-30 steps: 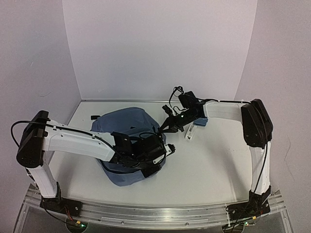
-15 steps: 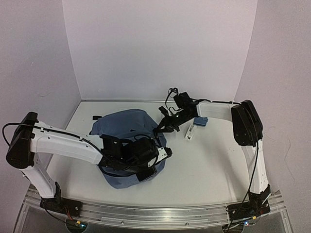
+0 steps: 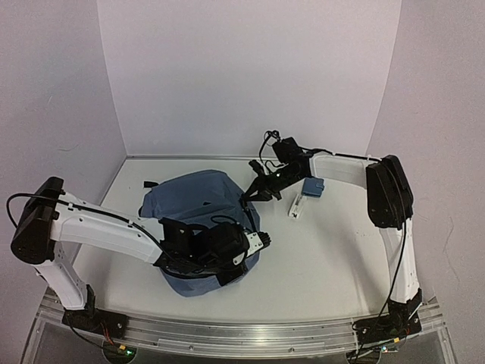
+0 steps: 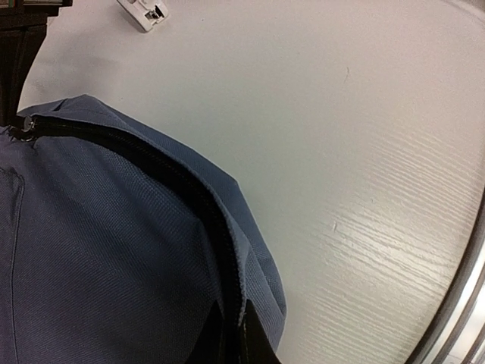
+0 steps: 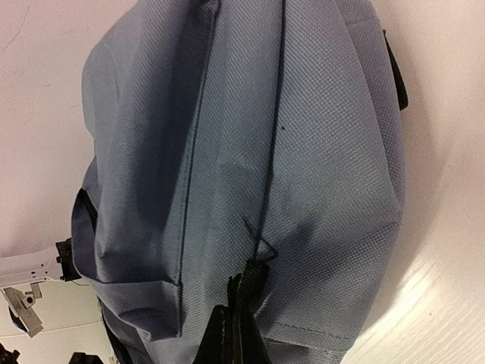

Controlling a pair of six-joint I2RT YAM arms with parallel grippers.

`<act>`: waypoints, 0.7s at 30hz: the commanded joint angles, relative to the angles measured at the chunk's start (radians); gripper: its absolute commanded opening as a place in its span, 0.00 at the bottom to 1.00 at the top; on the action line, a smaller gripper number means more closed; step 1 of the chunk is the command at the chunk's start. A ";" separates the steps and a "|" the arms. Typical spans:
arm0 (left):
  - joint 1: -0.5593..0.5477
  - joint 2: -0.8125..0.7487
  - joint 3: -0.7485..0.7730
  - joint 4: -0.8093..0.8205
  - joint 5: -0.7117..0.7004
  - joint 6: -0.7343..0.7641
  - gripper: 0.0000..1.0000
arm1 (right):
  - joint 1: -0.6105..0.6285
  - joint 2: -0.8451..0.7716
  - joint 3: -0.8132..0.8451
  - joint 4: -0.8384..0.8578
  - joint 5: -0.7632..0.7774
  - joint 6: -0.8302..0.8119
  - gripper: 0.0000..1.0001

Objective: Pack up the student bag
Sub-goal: Zip the student bag at the center of the board.

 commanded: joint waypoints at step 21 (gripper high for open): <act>0.199 -0.333 -0.044 0.035 -0.009 -0.359 0.82 | -0.054 -0.300 -0.220 0.118 0.087 -0.068 0.71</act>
